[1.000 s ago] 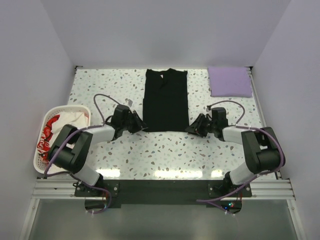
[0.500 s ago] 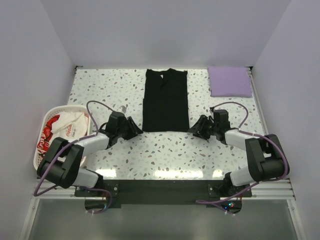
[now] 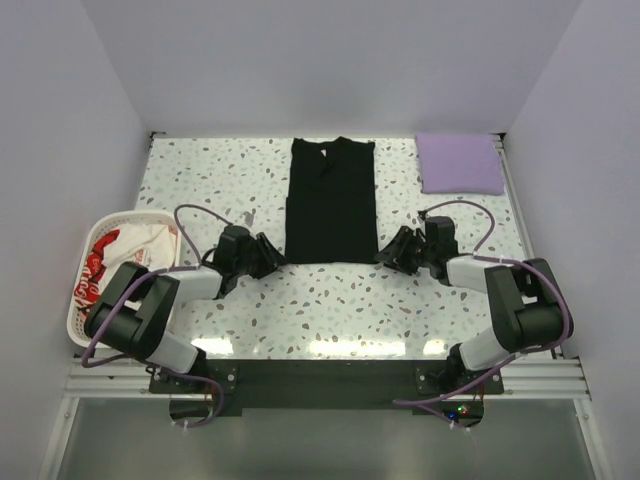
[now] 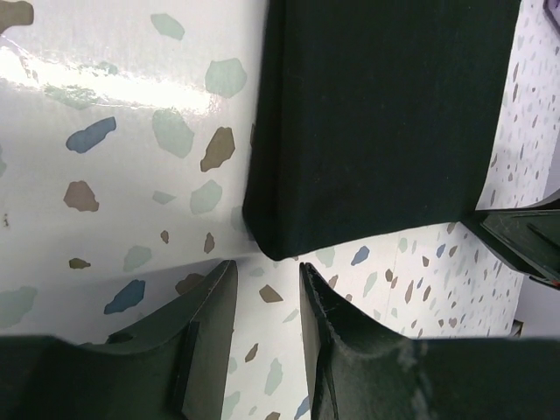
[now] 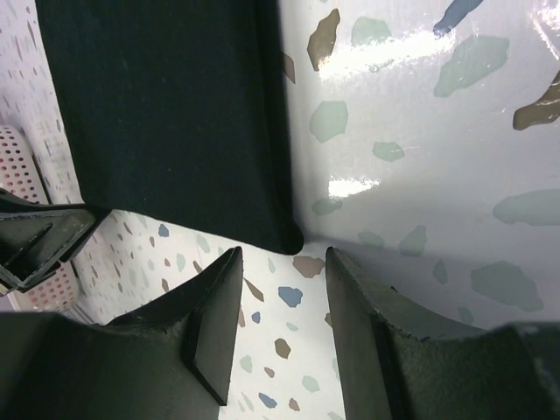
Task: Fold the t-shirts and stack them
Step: Fold the tshirt
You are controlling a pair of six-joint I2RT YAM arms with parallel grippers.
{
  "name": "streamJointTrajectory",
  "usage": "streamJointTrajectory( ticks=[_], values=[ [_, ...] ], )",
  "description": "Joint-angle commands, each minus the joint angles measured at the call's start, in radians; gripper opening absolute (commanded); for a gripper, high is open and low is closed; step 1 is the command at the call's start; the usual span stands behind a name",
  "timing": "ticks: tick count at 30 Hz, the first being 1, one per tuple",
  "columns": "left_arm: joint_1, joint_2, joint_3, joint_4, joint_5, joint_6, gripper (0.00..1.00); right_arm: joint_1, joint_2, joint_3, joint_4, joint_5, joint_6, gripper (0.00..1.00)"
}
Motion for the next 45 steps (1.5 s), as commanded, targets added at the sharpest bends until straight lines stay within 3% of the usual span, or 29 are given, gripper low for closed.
streamJointTrajectory(
  ticks=[1, 21, 31, 36, 45],
  values=[
    [0.012, 0.02, -0.026, 0.119, 0.011, -0.031, 0.4, -0.001, 0.028, 0.008, 0.007, 0.038, -0.019, 0.47],
    [0.029, 0.138, -0.068, 0.262, 0.028, -0.071, 0.35, 0.024, 0.101, 0.024, 0.033, 0.023, -0.006, 0.38],
    [0.029, 0.167, -0.069, 0.299, 0.047, -0.068, 0.11, 0.027, 0.115, 0.011, 0.044, 0.001, 0.017, 0.19],
    [0.027, 0.15, -0.089, 0.311, 0.066, -0.063, 0.0, 0.027, 0.114, -0.013, 0.07, -0.02, 0.027, 0.0],
    [0.001, -0.046, -0.2, 0.219, 0.021, -0.066, 0.0, 0.027, -0.016, -0.123, 0.059, -0.038, 0.027, 0.0]
  ],
)
